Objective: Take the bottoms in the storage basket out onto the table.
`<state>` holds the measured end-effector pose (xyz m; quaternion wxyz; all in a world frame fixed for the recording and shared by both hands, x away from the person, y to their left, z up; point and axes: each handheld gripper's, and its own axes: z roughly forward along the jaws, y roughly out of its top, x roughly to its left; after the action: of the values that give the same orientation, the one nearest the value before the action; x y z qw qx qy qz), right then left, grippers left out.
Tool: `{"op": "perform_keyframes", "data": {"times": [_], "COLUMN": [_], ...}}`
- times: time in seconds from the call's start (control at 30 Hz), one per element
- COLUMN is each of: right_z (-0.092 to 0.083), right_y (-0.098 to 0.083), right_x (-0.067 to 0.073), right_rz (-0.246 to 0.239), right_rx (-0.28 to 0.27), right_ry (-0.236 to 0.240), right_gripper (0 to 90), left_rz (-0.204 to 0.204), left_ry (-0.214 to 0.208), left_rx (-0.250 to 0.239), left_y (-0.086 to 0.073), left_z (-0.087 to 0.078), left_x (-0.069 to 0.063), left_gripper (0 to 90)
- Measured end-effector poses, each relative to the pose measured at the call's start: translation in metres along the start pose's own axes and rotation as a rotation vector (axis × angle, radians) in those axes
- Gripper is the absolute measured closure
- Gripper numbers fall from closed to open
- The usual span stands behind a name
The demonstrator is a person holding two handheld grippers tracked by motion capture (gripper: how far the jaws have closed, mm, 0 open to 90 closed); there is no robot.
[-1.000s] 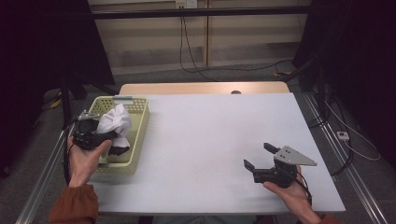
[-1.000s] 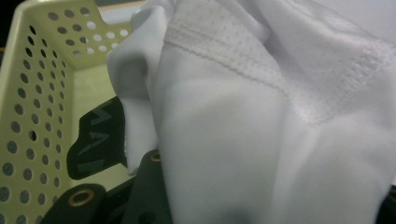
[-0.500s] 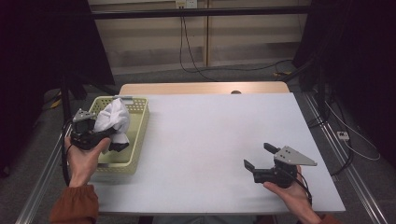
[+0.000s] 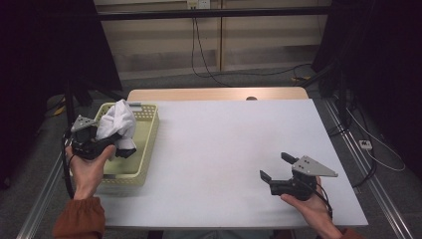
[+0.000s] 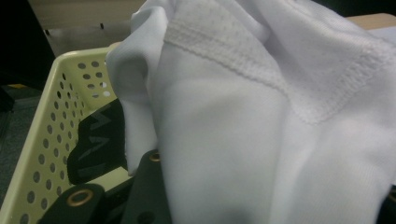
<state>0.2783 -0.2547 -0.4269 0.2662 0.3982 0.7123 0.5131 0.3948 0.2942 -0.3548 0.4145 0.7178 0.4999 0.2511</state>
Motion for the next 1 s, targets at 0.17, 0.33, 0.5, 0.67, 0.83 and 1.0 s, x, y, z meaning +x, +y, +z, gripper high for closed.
{"op": "perform_keyframes", "data": {"times": [0.17, 0.33, 0.5, 0.67, 0.83, 1.0], "right_z": [0.0, 0.0, 0.0, 0.0, 0.0, 0.0], "right_y": [0.0, 0.0, 0.0, 0.0, 0.0, 0.0], "right_x": [0.0, 0.0, 0.0, 0.0, 0.0, 0.0], "right_rz": [0.0, 0.001, 0.0, 0.001, 0.002, 0.003], "right_rx": [0.0, 0.0, 0.0, -0.001, -0.001, 0.0], "right_ry": [0.0, 0.0, 0.0, 0.0, 0.0, 0.0], "right_gripper": [4.9, 4.9, 4.9, 4.9, 4.9, 4.9], "left_rz": [-0.008, -0.016, -0.019, -0.02, -0.013, -0.009], "left_ry": [0.002, -0.018, -0.021, -0.021, -0.021, -0.018], "left_rx": [-0.035, -0.094, -0.131, -0.156, -0.185, -0.218], "left_y": [0.0, 0.0, 0.0, 0.001, 0.002, 0.004], "left_z": [-0.003, -0.009, -0.013, -0.016, -0.019, -0.023], "left_x": [0.0, 0.0, 0.001, -0.001, -0.003, -0.007], "left_gripper": [68.1, 68.1, 68.2, 68.1, 68.1, 68.1]}}
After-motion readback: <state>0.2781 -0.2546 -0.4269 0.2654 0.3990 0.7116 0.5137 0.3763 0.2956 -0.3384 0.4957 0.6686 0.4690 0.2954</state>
